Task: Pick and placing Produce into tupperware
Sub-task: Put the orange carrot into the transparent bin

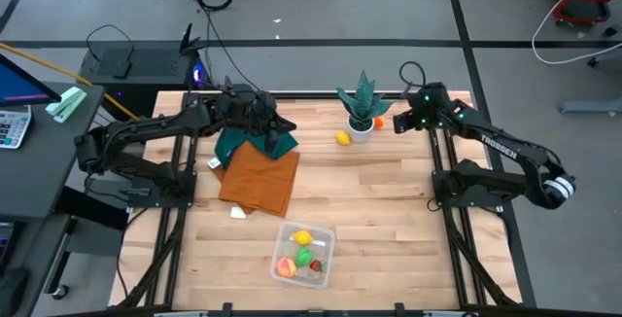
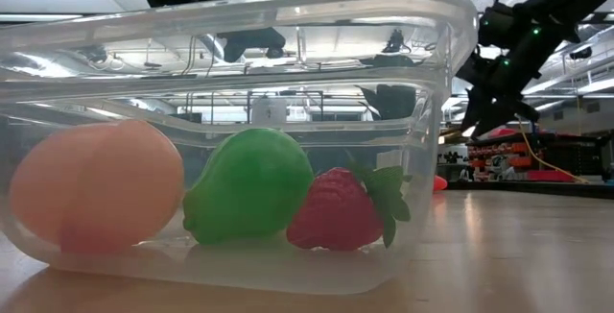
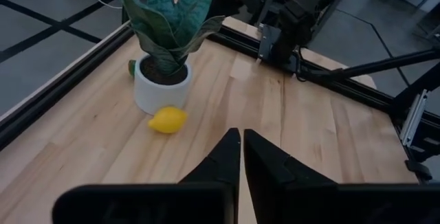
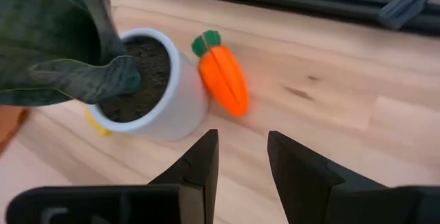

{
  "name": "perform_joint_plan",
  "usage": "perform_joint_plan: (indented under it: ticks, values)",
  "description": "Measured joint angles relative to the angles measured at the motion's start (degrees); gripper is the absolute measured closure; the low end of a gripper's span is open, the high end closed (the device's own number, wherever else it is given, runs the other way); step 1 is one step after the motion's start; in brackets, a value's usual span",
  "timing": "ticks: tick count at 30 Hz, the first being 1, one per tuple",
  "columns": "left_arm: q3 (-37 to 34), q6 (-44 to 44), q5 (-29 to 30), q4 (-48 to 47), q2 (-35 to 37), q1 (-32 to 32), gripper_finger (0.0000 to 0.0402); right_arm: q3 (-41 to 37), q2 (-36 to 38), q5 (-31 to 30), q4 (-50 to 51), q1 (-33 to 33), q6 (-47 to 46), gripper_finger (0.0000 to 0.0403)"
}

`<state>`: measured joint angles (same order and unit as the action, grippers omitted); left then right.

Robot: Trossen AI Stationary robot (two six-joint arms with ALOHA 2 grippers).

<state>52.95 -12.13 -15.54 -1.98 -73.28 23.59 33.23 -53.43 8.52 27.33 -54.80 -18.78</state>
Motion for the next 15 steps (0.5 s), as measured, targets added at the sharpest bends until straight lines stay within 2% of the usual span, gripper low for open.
perform_joint_plan:
  ticks: [7, 15]
  values:
    - [0.00, -1.54, 0.06, 0.03, 0.00, 0.09, 0.0388, -0.61, 0.02, -0.71, -1.07, -2.95, 2.92, 0.0307]
    - [0.00, -2.24, 0.06, 0.04, -0.02, 0.09, 0.0379, -8.30, 0.00, 3.91, -3.52, -5.18, -0.18, 0.0314]
